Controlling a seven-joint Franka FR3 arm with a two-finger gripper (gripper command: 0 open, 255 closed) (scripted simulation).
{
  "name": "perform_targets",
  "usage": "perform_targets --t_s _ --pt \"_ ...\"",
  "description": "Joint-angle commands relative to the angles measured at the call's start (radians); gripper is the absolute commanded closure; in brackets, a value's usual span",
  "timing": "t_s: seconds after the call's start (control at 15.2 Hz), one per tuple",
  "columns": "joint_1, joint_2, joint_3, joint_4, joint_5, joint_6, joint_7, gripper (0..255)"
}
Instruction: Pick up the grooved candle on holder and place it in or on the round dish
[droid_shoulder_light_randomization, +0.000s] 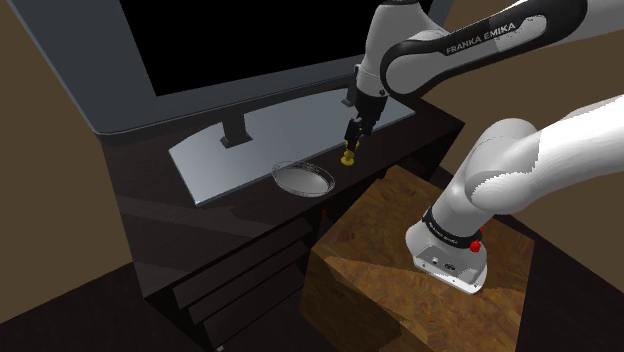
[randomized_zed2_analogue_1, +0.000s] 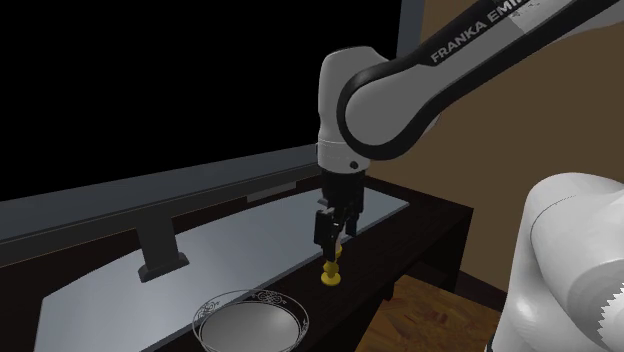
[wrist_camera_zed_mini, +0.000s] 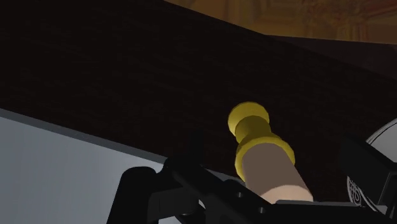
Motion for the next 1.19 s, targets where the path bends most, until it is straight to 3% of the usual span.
perform_targets --t_s 0.0,0.4,0.46,1.12 --pt "0.001 0.009 0.0 -0.004 0.0 0.015 0.002 0" --pt "0.001 0.009 0.0 -0.004 0.0 0.014 0.002 0" --pt "0.001 0.009 0.0 -0.004 0.0 0.014 0.002 255" --pt "0.001 -0.002 0.001 0.004 0.001 -0.004 0.001 255"
